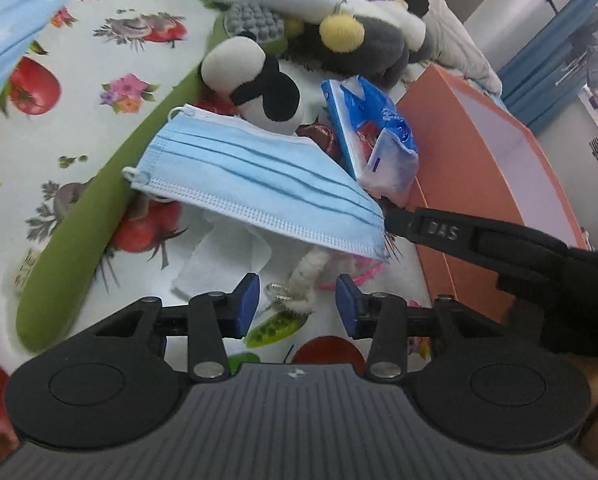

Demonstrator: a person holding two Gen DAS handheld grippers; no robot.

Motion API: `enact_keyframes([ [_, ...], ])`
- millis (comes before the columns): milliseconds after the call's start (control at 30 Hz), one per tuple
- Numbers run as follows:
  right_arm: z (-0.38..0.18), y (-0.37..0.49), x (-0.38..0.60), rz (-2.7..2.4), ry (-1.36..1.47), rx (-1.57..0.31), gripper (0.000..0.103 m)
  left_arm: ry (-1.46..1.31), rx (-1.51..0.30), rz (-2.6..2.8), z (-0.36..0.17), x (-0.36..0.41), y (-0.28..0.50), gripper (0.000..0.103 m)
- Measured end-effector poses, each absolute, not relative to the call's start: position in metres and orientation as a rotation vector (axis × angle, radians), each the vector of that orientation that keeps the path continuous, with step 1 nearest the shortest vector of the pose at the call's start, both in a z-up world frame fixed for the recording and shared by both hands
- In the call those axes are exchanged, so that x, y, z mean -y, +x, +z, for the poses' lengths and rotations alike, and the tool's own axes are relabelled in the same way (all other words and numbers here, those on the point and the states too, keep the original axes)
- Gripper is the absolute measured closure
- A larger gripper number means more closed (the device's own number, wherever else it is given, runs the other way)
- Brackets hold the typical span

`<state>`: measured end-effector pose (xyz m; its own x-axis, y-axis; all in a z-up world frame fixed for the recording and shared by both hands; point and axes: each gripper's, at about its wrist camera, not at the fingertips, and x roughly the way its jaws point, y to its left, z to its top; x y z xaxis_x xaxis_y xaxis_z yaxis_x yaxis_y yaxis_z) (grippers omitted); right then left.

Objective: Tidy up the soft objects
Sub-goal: 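Lower right gripper onto pink-feathered bird toy while left lowers onto white fuzzy loop, then close right gripper on bird toy while left closes on white loop, lift both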

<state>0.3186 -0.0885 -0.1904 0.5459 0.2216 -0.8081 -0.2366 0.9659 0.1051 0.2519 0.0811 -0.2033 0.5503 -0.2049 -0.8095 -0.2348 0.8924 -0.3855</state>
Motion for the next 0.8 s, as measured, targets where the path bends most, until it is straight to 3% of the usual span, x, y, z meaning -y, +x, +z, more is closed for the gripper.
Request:
enact_keyframes([
  [200, -0.201, 0.344, 0.075, 0.262, -0.059, -0.999, 0.080, -0.483, -1.037, -0.003, -0.208, -0.083, 0.268, 0.055],
  [333, -0.212, 0.350, 0.073, 0.265, -0.052, -1.023, 0.079, -0.484, -1.032, -0.046, -0.218, -0.080, 0.271, 0.063],
  [467, -0.221, 0.351, 0.075, 0.280, -0.038, -1.002, 0.065, -0.473, -1.001, -0.060, -0.230, -0.076, 0.273, 0.070],
  [600, -0.228, 0.349, 0.076, 0.310, -0.031, -1.013, 0.067, -0.433, -0.971, -0.064, -0.234, -0.070, 0.270, 0.089],
  [667, -0.227, 0.347, 0.078, 0.322, -0.030, -0.987, 0.077, -0.420, -0.942, -0.061, -0.230, -0.068, 0.264, 0.090],
  [800, -0.217, 0.334, 0.081, 0.345, -0.046, -0.922, 0.077, -0.405, -0.889, -0.056, -0.218, -0.064, 0.248, 0.091],
])
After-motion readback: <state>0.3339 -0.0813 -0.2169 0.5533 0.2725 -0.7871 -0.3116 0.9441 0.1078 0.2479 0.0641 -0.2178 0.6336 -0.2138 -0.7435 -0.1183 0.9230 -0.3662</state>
